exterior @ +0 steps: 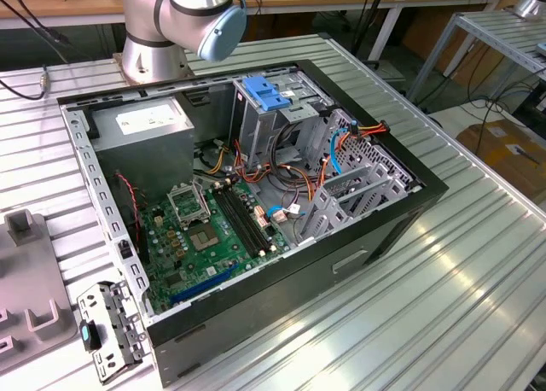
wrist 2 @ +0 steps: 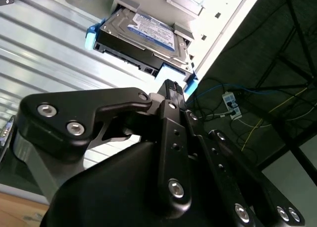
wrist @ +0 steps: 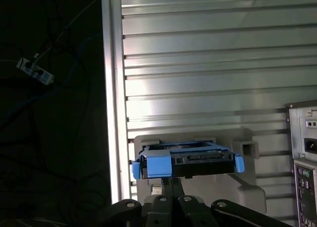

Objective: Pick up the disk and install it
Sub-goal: 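Pick up the disk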

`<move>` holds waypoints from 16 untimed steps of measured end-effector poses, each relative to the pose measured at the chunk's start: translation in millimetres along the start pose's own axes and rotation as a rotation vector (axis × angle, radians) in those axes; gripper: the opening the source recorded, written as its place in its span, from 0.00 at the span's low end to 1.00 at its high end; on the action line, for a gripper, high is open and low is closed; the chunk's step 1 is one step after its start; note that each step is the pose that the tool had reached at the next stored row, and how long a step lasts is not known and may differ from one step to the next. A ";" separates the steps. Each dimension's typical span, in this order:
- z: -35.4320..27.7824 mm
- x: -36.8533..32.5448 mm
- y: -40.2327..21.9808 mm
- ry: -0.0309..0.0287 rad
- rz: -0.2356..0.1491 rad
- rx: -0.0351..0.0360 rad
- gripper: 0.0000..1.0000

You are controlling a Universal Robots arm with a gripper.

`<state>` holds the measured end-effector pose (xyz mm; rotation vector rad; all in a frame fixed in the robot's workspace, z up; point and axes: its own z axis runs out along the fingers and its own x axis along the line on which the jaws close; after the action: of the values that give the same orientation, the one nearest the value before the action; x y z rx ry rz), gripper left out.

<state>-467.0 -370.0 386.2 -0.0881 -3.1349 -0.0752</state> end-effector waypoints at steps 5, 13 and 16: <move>0.0 0.0 0.0 0.0029 -0.059 0.0003 0.11; 0.0 0.0 0.0 0.0064 -0.134 0.0008 0.11; 0.0 0.0 0.0 0.0066 -0.135 0.0008 0.11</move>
<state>-467.0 -370.0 386.3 0.1244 -3.1303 -0.0745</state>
